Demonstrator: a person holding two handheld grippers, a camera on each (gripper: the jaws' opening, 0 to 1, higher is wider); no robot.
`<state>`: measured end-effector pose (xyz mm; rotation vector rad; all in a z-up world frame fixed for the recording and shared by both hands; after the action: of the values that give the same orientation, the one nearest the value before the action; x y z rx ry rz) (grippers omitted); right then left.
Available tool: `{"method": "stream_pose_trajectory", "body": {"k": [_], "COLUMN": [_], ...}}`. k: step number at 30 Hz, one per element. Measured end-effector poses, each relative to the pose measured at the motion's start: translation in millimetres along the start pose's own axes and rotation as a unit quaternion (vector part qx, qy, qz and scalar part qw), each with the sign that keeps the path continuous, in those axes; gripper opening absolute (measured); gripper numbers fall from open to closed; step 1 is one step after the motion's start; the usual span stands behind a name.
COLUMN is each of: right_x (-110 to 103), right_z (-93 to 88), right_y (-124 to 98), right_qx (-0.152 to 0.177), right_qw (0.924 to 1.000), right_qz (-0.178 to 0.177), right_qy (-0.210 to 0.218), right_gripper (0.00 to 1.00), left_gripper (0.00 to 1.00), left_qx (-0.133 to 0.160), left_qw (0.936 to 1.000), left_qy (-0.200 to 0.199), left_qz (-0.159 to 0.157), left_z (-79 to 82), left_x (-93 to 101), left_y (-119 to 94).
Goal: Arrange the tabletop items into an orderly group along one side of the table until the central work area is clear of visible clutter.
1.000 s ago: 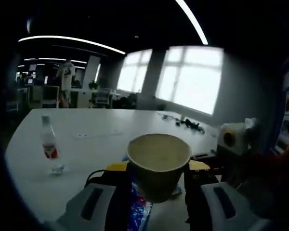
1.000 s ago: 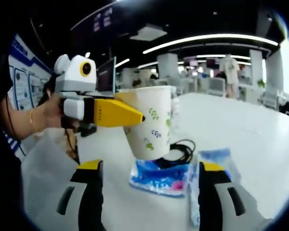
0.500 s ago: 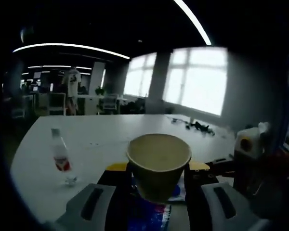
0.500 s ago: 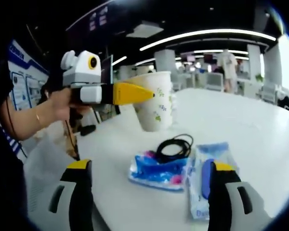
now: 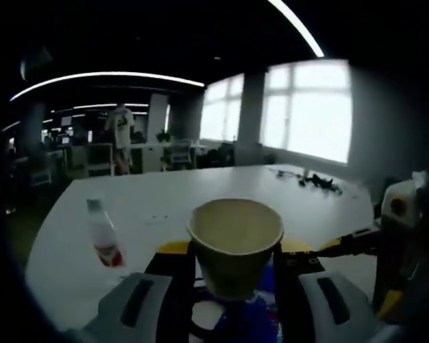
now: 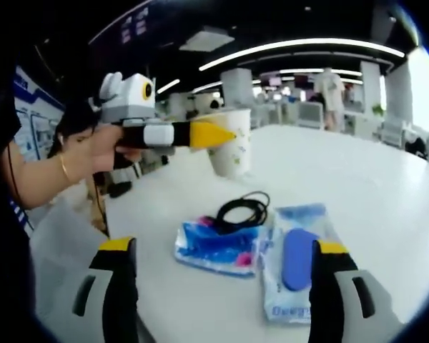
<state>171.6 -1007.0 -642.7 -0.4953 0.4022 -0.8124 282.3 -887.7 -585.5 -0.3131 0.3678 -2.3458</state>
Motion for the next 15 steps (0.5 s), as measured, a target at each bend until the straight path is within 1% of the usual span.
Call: {"method": "stream_pose_trajectory", "body": {"k": [3,7,12,15], "right_x": [6,13,18,22], "right_z": [-2.8,-12.6,-17.8,-20.2], "right_y": [2,6,8,9], "right_qx": [-0.004,-0.023,-0.024,-0.027], "right_qw": [1.0,0.9996,0.9996,0.9993], "right_qz": [-0.005,-0.014,-0.015,-0.025], "right_qy": [0.003,0.001,0.008,0.008], "right_gripper": [1.0,1.0,1.0,1.0], "left_gripper": [0.42,0.42,0.42,0.42], "left_qx": [0.004,0.008,0.005,0.007], "left_qw": [0.9999,0.9997,0.9994,0.9991], "left_qy": [-0.012,-0.015,-0.015,-0.021], "left_qz": [0.009,0.017,0.03,0.037], "left_z": [-0.6,-1.9,-7.4,-10.1], "left_x": [-11.8,-21.8,-36.7,-45.0], "left_y": [7,15,30,39]}}
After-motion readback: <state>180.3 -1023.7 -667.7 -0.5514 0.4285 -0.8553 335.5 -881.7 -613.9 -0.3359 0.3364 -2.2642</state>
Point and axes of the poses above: the point that each gripper's makers call its tool centre point, and the gripper's own axes: y roughly forward along the fingers, x roughly to its right, z roughly out of its top, the point moved 4 cm from there along -y, roughly backward along the fingers, and after that the axes turned 8 degrees about -x, right-handed, at the moved point
